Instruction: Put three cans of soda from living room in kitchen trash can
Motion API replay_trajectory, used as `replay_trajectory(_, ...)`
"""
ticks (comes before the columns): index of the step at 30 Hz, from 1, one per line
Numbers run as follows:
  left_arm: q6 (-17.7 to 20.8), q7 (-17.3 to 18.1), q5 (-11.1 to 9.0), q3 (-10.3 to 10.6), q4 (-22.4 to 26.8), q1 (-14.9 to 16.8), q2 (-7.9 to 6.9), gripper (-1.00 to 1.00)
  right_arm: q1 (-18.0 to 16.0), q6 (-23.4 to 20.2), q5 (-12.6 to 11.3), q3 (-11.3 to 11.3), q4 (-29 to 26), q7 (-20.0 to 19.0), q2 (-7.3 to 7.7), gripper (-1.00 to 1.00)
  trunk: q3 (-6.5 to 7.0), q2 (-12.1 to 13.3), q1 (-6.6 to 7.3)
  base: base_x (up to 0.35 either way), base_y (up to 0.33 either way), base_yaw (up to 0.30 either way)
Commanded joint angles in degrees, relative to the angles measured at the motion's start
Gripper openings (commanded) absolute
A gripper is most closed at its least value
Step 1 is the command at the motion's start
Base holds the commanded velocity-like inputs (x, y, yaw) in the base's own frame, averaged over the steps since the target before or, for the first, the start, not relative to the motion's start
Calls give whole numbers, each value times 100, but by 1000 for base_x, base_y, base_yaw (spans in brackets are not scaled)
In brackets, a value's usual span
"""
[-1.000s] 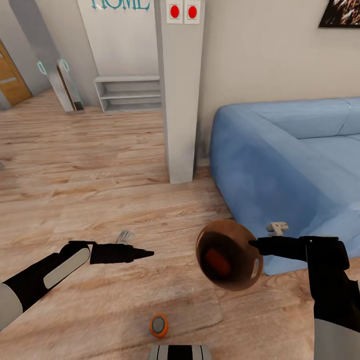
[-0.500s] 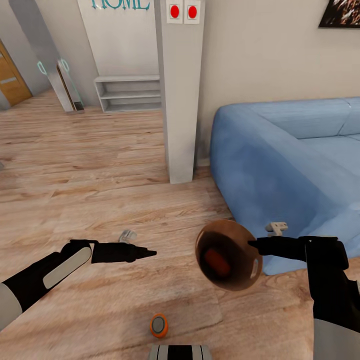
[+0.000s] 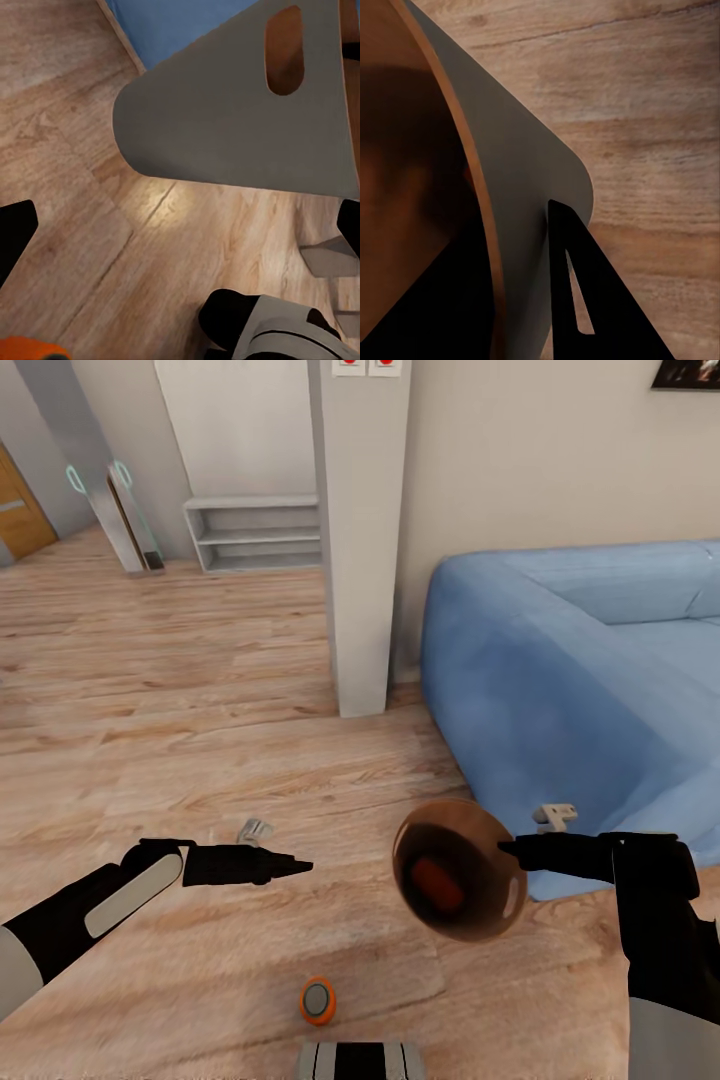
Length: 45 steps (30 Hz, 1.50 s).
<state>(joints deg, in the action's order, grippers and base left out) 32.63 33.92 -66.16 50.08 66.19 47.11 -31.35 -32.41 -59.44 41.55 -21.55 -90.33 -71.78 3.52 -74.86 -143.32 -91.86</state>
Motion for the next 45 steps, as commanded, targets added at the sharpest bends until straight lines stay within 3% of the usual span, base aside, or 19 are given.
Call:
replay_trajectory(1, -1, 0, -2, 0, 0, 1, 1, 100, -2, -56, -72, 1, -2, -16, 0, -100, -22, -2, -2, 0, 0, 0)
replay_trajectory(6, 5, 0, -2, 0, 0, 0, -2, 100, -1, -56, -74, 1, -2, -12, 8, -100, -133, -9, -14, 0, 0, 0)
replay_trajectory(22, -19, 20, -11, -3, -7, 1, -107, 100, 3, -56, -77, 1, -2, -14, 12, -100, -133, -9, -14, 0, 0, 0)
replay_trajectory(36, -29, 19, -11, 2, 0, 0, -108, 100, 3, -56, -77, 1, -2, -19, 15, -100, -443, -27, -51, 0, 0, 0)
replay_trajectory(45, -28, 50, -11, 0, -8, 0, -166, 100, 1, -56, -77, 1, -2, -20, 9, -100, -443, -27, -51, 0, 0, 0)
